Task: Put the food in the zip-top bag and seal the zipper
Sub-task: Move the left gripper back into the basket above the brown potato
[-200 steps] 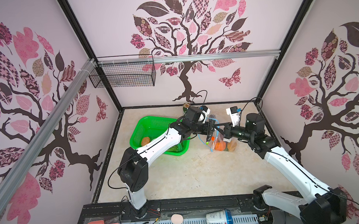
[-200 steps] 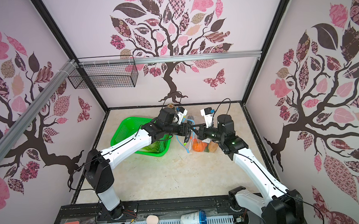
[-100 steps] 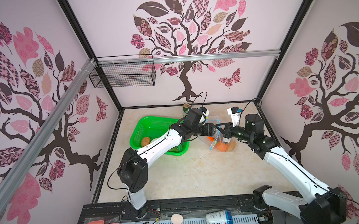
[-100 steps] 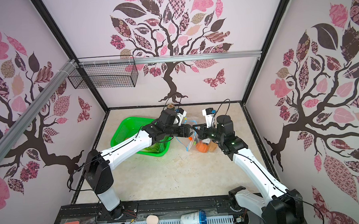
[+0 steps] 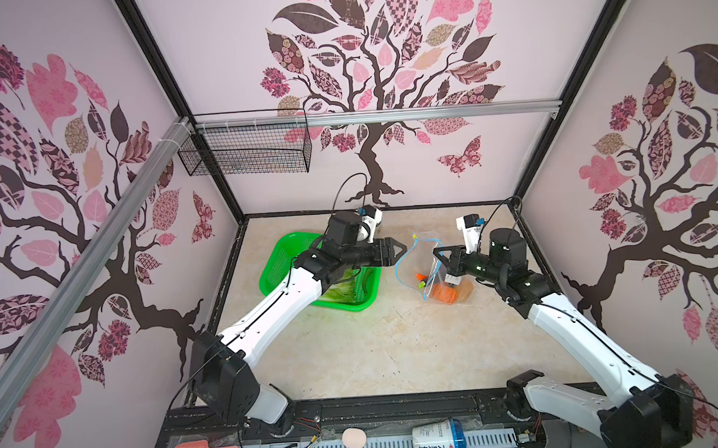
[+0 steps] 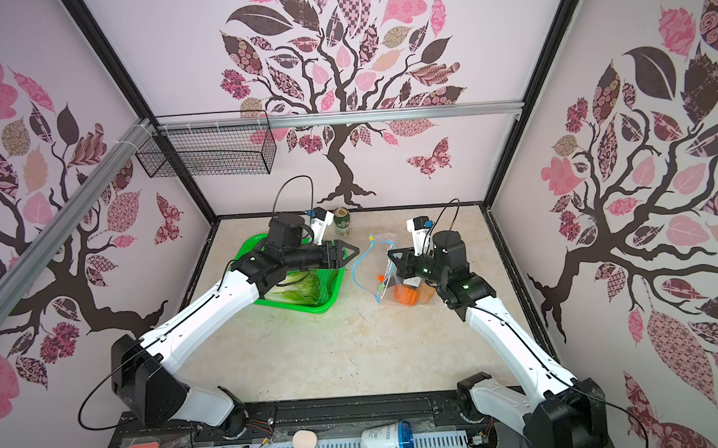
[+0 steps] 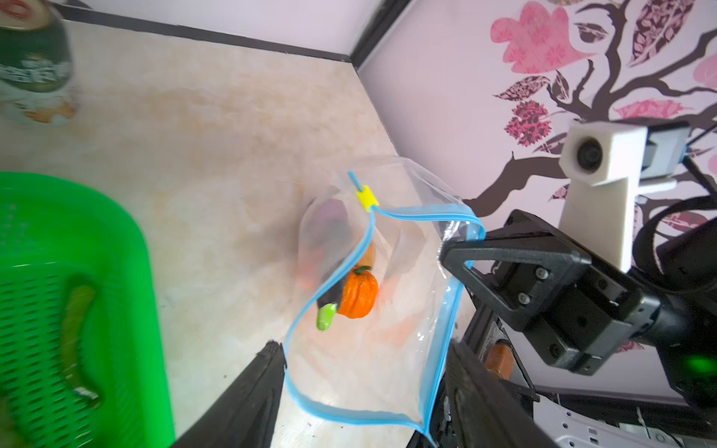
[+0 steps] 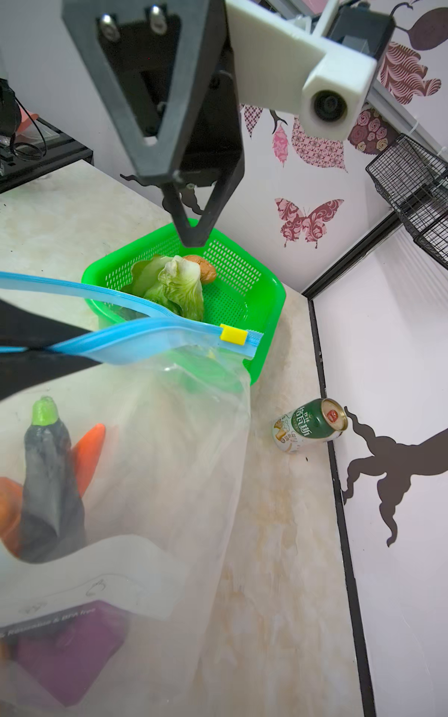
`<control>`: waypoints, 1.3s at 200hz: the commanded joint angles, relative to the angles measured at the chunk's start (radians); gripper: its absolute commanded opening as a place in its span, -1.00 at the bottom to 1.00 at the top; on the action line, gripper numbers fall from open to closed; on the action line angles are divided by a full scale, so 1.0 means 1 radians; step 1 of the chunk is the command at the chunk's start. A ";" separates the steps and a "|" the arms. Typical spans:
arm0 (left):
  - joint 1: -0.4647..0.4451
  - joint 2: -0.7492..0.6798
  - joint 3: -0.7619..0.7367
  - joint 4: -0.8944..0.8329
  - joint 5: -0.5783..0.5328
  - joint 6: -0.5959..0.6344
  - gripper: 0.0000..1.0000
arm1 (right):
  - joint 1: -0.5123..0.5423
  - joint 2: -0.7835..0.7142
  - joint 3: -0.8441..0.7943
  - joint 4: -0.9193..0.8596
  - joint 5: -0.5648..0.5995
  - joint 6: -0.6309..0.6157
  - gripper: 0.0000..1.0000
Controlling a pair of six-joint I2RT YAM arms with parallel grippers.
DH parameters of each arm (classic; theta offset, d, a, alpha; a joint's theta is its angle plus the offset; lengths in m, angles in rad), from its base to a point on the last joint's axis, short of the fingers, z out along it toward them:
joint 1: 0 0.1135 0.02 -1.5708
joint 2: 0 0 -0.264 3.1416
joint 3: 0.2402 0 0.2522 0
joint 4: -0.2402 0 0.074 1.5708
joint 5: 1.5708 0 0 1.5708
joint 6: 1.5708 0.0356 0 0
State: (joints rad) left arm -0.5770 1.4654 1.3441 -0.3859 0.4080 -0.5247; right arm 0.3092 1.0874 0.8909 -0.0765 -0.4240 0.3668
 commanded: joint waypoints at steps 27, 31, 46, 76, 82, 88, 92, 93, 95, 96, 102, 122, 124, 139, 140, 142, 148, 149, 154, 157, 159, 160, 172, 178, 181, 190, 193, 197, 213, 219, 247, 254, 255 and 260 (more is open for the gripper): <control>0.171 -0.061 -0.034 -0.149 -0.082 0.117 0.39 | 0.003 -0.006 0.022 -0.009 0.025 0.001 -1.00; 0.190 -0.060 -0.027 -0.166 -0.090 0.129 0.39 | 0.003 -0.006 0.023 -0.008 0.025 0.001 -1.00; 0.248 -0.046 0.005 -0.253 -0.135 0.174 0.40 | 0.003 -0.006 0.025 -0.011 0.025 0.001 -1.00; 0.348 0.001 0.057 -0.391 -0.248 0.270 0.41 | 0.003 -0.018 0.025 -0.013 0.034 0.000 -1.00; 0.367 0.010 0.062 -0.407 -0.272 0.281 0.41 | 0.002 -0.020 0.023 -0.013 0.036 0.000 -1.00; 0.384 0.018 0.065 -0.418 -0.289 0.295 0.41 | 0.002 -0.020 0.022 -0.012 0.037 0.000 -1.00; 0.394 0.024 0.065 -0.422 -0.300 0.302 0.42 | 0.003 -0.020 0.024 -0.013 0.037 0.001 -1.00; 0.397 0.025 0.065 -0.423 -0.303 0.304 0.42 | 0.002 -0.020 0.023 -0.013 0.037 0.000 -1.00; 0.403 0.026 0.065 -0.424 -0.310 0.307 0.42 | 0.003 -0.020 0.024 -0.014 0.037 0.001 -1.00; 0.406 0.028 0.065 -0.425 -0.313 0.308 0.42 | 0.003 -0.020 0.023 -0.013 0.037 0.000 -1.00; 0.420 0.037 0.068 -0.432 -0.335 0.313 0.42 | 0.002 -0.019 0.024 -0.014 0.037 -0.001 -1.00; 0.459 0.067 0.078 -0.440 -0.401 0.336 0.42 | 0.002 -0.017 0.024 -0.013 0.036 0.001 -1.00; 0.462 0.071 0.079 -0.441 -0.408 0.338 0.42 | 0.002 -0.017 0.025 -0.013 0.036 0.002 -1.00; 0.487 0.100 0.093 -0.446 -0.464 0.355 0.42 | 0.002 -0.015 0.022 -0.012 0.036 0.001 -1.00; 0.488 0.103 0.094 -0.446 -0.468 0.355 0.42 | 0.002 -0.015 0.022 -0.012 0.036 0.001 -1.00; 0.492 0.108 0.096 -0.446 -0.476 0.358 0.42 | 0.002 -0.015 0.022 -0.011 0.036 0.001 -1.00; 0.498 0.125 0.101 -0.446 -0.497 0.363 0.42 | 0.002 -0.015 0.022 -0.011 0.036 0.002 -1.00; 0.499 0.126 0.101 -0.446 -0.500 0.364 0.42 | 0.002 -0.015 0.022 -0.011 0.036 0.002 -1.00; 0.507 0.139 0.103 -0.447 -0.511 0.368 0.42 | 0.003 -0.015 0.023 -0.011 0.036 0.003 -1.00; 0.511 0.147 0.105 -0.446 -0.515 0.370 0.42 | 0.002 -0.015 0.022 -0.011 0.036 0.002 -1.00; 0.515 0.153 0.105 -0.445 -0.518 0.370 0.42 | 0.002 -0.015 0.022 -0.011 0.036 0.003 -1.00; 0.516 0.156 0.105 -0.444 -0.520 0.370 0.42 | 0.002 -0.015 0.021 -0.011 0.036 0.003 -1.00; 0.531 0.189 0.111 -0.446 -0.538 0.372 0.42 | 0.003 -0.015 0.020 -0.011 0.037 0.003 -1.00; 0.539 0.203 0.111 -0.442 -0.542 0.375 0.41 | 0.003 -0.014 0.021 -0.010 0.037 0.003 -1.00; 0.543 0.211 0.112 -0.439 -0.544 0.374 0.41 | 0.002 -0.014 0.020 -0.011 0.037 0.003 -1.00; 0.559 0.229 0.107 -0.431 -0.547 0.373 0.41 | 0.002 -0.012 0.020 -0.012 0.037 0.003 -1.00; 0.566 0.235 0.105 -0.427 -0.543 0.372 0.41 | 0.003 -0.011 0.021 -0.011 0.037 0.003 -1.00; 0.574 0.242 0.102 -0.422 -0.539 0.370 0.41 | 0.003 -0.011 0.021 -0.011 0.038 0.003 -1.00; 0.614 0.268 0.083 -0.395 -0.510 0.364 0.41 | 0.003 -0.011 0.020 -0.011 0.037 0.003 -1.00; 0.630 0.275 0.077 -0.389 -0.489 0.361 0.41 | 0.002 -0.009 0.020 -0.011 0.037 0.001 -1.00; 0.651 0.335 0.074 -0.388 -0.435 0.358 0.44 | 0.002 -0.006 0.022 -0.013 0.039 0.000 -1.00; 0.651 0.347 0.072 -0.386 -0.423 0.355 0.45 | 0.002 -0.005 0.022 -0.014 0.039 0.000 -1.00; 0.651 0.349 0.072 -0.387 -0.422 0.355 0.45 | 0.002 -0.005 0.022 -0.013 0.039 0.000 -1.00; 0.651 0.357 0.071 -0.386 -0.414 0.353 0.45 | 0.002 -0.004 0.022 -0.014 0.040 0.000 -1.00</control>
State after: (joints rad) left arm 0.0792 1.7824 1.4174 -0.7891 -0.0647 -0.1722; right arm 0.3092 1.0870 0.8909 -0.0868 -0.3954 0.3664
